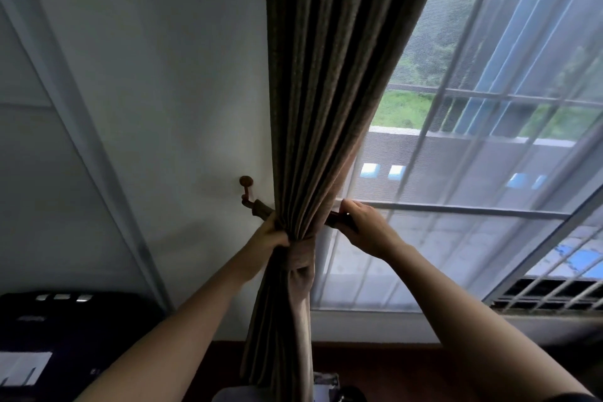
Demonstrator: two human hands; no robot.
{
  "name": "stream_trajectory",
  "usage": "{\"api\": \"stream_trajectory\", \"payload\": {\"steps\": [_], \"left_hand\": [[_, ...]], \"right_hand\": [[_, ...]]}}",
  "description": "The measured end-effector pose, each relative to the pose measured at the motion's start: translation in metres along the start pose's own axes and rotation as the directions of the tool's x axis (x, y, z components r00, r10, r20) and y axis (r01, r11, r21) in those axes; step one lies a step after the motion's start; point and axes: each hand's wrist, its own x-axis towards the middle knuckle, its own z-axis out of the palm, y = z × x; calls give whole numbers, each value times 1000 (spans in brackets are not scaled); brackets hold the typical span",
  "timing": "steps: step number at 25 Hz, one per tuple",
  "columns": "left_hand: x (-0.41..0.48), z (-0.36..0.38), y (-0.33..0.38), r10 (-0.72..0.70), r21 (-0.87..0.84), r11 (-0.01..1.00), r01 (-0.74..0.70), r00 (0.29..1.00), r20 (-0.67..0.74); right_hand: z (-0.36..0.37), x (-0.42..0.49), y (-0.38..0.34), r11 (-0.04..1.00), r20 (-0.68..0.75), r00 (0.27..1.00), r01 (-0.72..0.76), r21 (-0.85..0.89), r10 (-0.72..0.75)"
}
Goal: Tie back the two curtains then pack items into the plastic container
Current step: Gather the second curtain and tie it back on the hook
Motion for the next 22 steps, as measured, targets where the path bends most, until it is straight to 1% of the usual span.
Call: {"api": "stream_trajectory", "payload": {"steps": [1,2,3,5,6,8,9,11,12,14,16,18,19,21,22], "left_hand": [[4,-4,9,-64,-159,986,57,997,-38],[11,-8,17,-141,-235,965,117,986,-89],[18,-14,25,-217,-245,952,185,970,-113],[30,-25,42,-309,-16,951,309,948,-69],[34,-29,48,-337,72,939,338,941,-28],[38,-37,58,-373,184,913,363,928,21],[39,-39,62,-363,249,905,346,932,24],[38,-36,68,-311,378,879,289,950,-4],[39,-32,69,-284,416,867,273,958,-36],[41,-23,67,-256,471,835,284,959,-125],[40,-17,63,-249,538,785,306,952,-178],[38,-17,64,-232,599,746,290,957,-174],[38,-18,67,-214,622,734,273,962,-169],[38,-23,72,-166,619,745,248,968,-188],[38,-26,71,-158,571,785,240,969,-189]], "right_hand": [[1,1,-1,998,-15,999,-42,37,43],[2,3,-1,995,-22,997,-78,55,80],[4,6,-1,992,-5,994,-110,54,110],[5,12,-4,984,75,981,-178,12,177],[5,14,-4,976,94,971,-217,-32,219],[5,16,-6,963,64,965,-249,-100,256],[5,16,-8,968,45,971,-230,-96,235],[4,17,-17,989,14,989,-150,2,150],[4,18,-20,992,0,993,-114,52,114],[6,18,-23,991,-1,996,-91,95,91],[17,13,-24,990,33,993,-112,85,110],[30,9,-27,986,102,983,-161,48,155],[29,8,-30,984,108,980,-173,47,167],[16,11,-33,977,52,979,-202,63,199],[9,13,-31,975,24,976,-218,36,218]]}}
